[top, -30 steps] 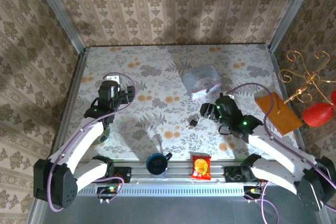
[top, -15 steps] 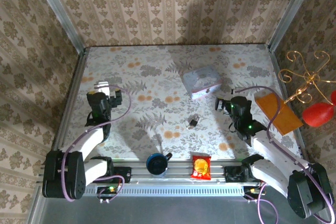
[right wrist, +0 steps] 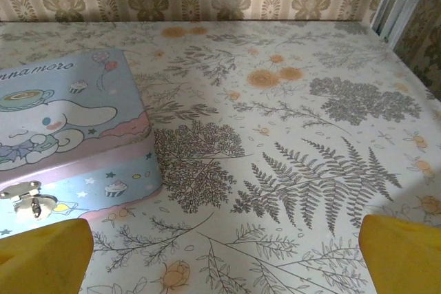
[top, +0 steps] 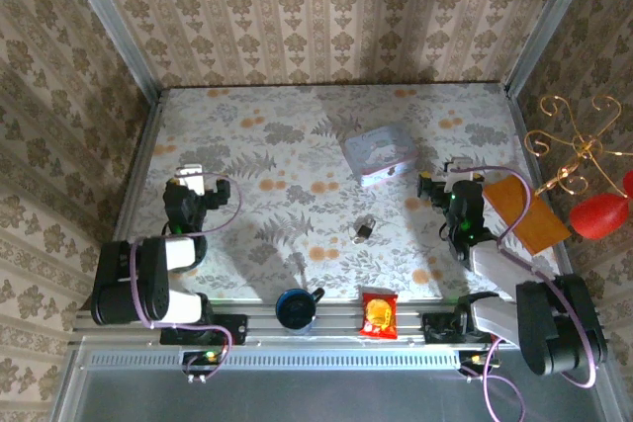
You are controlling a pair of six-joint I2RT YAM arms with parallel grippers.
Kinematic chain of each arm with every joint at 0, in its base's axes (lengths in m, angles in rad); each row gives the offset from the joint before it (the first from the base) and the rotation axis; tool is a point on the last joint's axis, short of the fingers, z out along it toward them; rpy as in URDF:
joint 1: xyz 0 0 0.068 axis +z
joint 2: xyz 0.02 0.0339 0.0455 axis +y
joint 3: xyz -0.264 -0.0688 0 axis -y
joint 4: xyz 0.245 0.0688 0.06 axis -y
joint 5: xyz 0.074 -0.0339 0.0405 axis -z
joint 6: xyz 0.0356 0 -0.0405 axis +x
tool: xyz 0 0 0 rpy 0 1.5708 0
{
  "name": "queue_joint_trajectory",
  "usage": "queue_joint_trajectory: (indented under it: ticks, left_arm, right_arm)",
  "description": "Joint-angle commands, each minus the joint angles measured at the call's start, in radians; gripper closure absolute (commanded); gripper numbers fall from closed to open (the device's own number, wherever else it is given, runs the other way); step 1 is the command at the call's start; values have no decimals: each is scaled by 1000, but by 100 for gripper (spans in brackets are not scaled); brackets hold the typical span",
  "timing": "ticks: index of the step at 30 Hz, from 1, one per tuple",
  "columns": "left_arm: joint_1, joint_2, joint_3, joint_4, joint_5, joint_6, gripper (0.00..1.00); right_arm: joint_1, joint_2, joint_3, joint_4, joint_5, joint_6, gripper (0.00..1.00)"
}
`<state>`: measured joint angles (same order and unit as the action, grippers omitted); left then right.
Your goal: Unlock the padlock with the key
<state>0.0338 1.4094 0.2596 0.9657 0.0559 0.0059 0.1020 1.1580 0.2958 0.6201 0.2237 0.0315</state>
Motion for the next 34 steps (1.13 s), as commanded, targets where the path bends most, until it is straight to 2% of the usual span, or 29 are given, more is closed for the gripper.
queue_joint_trajectory:
  ticks: [1,3,4,5,8,11,12,13,15,34]
  left_arm:
    - [10,107,-8,189,78,30,0]
    - [20,180,18,237,111,28,0]
    - [29,152,38,155,123,20,0]
    - [31,138,67,63,106,9,0]
    - [9,143,115,-17,66,27,0]
    - [-12,146,127,-37,21,43,0]
    - [-16,146,127,-29,15,45,0]
    - [-17,145,128,-34,15,44,0]
    - [-16,146,128,-34,15,46,0]
    - [-33,146,132,-44,5,63,0]
  right_arm:
    - [-22,57,10,158,-86,-32,0]
    - [-34,113,19,195,-104,-38,0]
    - [-42,138,20,220,-115,-36,0]
    - [-57,165,27,224,-134,-27,0]
    - [-93,278,23,317,-180,1,0]
    - [-104,364,46,350,-182,18,0]
    - [-104,376,72,323,-146,35,0]
    - [-107,361,102,234,-120,47,0]
    - [-102,374,90,281,-111,42,0]
    - [-90,368,100,250,-96,30,0]
